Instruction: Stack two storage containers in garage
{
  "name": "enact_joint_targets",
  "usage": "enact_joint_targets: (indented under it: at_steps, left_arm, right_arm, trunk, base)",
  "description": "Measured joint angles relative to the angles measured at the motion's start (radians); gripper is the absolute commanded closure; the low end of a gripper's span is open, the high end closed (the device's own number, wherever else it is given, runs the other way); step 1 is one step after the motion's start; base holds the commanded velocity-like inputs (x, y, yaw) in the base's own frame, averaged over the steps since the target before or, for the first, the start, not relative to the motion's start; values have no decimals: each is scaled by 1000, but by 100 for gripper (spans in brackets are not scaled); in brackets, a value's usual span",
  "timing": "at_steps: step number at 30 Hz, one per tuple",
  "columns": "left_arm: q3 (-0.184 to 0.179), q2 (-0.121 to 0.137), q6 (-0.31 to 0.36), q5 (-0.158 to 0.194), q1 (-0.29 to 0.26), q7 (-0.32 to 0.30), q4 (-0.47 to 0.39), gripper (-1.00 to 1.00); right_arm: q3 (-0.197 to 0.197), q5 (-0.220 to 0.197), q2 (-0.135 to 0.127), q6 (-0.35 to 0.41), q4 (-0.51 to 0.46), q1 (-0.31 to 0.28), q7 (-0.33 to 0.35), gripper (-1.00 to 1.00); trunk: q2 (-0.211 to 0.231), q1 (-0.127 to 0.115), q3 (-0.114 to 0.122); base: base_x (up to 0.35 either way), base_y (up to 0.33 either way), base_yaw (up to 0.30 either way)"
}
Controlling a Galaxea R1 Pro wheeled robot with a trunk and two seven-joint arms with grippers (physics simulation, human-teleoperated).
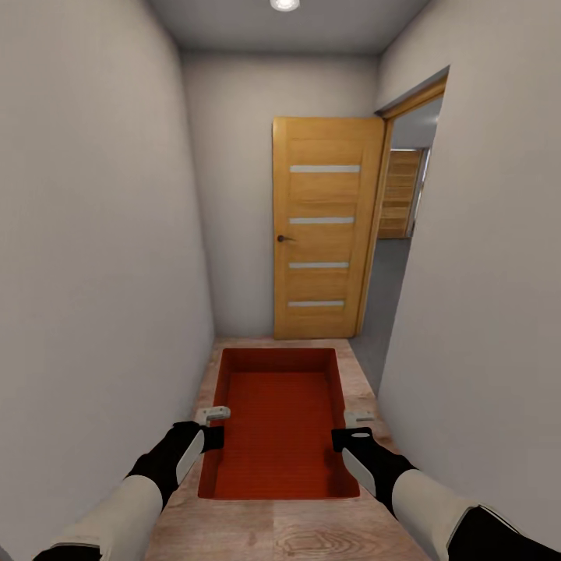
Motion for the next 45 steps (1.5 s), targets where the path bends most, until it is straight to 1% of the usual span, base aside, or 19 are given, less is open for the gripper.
enact_joint_targets:
  at_steps: [45]
  left_arm:
    - [0, 0, 0, 0, 0, 0, 1, 100]
  right_arm:
    - [0, 0, 0, 2, 0, 0, 0, 100]
  trunk:
    - [0, 0, 0]
  base:
    - [322, 0, 0]
